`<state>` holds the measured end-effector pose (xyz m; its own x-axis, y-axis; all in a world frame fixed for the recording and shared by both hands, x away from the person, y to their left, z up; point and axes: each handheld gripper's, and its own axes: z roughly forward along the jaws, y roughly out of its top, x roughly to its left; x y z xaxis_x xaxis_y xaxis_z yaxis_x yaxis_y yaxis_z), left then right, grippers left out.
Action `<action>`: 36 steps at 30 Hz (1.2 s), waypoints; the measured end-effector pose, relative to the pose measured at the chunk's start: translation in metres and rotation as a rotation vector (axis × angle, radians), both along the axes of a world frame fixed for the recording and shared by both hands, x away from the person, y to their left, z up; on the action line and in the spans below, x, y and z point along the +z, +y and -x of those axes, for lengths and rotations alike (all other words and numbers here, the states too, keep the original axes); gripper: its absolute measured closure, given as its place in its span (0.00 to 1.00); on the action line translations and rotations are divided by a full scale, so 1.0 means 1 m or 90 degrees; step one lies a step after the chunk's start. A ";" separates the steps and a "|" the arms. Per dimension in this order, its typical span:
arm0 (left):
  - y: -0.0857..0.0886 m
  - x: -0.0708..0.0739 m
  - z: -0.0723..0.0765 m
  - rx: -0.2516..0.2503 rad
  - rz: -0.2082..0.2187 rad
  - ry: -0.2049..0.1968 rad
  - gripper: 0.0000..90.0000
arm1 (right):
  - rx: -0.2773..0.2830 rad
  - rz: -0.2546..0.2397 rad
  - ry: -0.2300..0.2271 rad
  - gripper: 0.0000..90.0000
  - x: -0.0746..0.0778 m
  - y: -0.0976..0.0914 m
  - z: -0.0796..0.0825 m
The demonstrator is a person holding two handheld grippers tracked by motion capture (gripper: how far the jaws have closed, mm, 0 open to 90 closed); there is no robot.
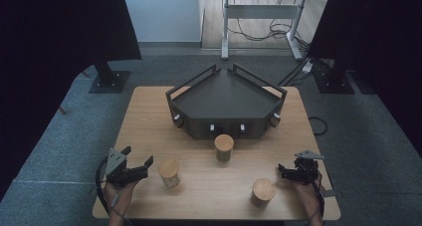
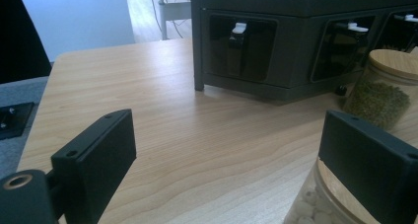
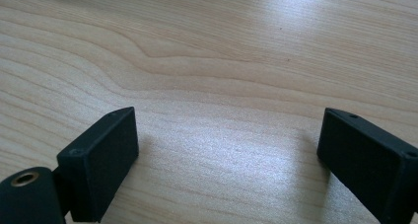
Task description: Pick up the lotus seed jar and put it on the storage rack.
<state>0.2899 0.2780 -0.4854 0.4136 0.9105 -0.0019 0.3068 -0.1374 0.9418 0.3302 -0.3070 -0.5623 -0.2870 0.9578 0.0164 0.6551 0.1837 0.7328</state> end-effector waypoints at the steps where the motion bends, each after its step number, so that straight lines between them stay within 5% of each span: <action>1: -0.001 0.000 0.000 -0.002 0.000 0.000 0.08 | 0.000 0.000 0.000 0.09 0.000 0.000 0.000; 36: -0.024 0.000 0.001 -0.051 -0.004 0.000 0.08 | 0.002 0.000 0.000 0.09 0.000 0.000 0.000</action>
